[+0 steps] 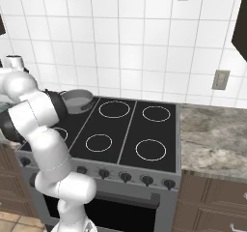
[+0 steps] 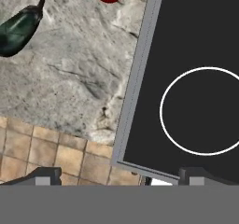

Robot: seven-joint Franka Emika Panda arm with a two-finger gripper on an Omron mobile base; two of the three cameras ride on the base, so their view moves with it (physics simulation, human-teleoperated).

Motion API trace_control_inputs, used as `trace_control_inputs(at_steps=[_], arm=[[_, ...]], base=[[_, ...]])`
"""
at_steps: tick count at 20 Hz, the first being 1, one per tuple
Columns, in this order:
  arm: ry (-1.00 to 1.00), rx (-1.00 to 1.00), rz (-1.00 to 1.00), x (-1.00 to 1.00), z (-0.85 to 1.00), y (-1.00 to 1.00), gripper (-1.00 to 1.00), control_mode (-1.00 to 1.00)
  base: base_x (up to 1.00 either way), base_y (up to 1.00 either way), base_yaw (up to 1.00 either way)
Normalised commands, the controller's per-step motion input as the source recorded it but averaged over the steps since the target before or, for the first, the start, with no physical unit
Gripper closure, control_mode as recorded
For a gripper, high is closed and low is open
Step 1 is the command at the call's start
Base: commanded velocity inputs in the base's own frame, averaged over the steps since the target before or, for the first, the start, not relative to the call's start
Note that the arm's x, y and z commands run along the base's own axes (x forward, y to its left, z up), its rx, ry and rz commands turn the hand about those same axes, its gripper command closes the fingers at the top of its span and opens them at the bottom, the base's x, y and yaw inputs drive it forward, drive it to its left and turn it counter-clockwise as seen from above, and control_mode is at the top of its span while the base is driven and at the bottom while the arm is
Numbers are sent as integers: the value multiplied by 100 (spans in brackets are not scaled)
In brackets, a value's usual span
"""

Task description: Put the eggplant and tomato in the pot. Retrieve the spatula and lightly stir the vegetables in the pot.

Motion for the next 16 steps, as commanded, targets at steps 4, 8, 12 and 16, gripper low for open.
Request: trace_control_inputs(at_steps=[4, 8, 12, 16], arm=[[-4, 0, 0, 0, -44, 3, -100, -100], [-6, 0, -3, 0, -45, 1, -100, -100], [-6, 0, -7, 0, -21, 5, -100, -100], [-2, 0, -8, 0, -3, 11, -100, -100]], base=[[0, 0, 0], [0, 0, 0], [0, 0, 0], [0, 0, 0]])
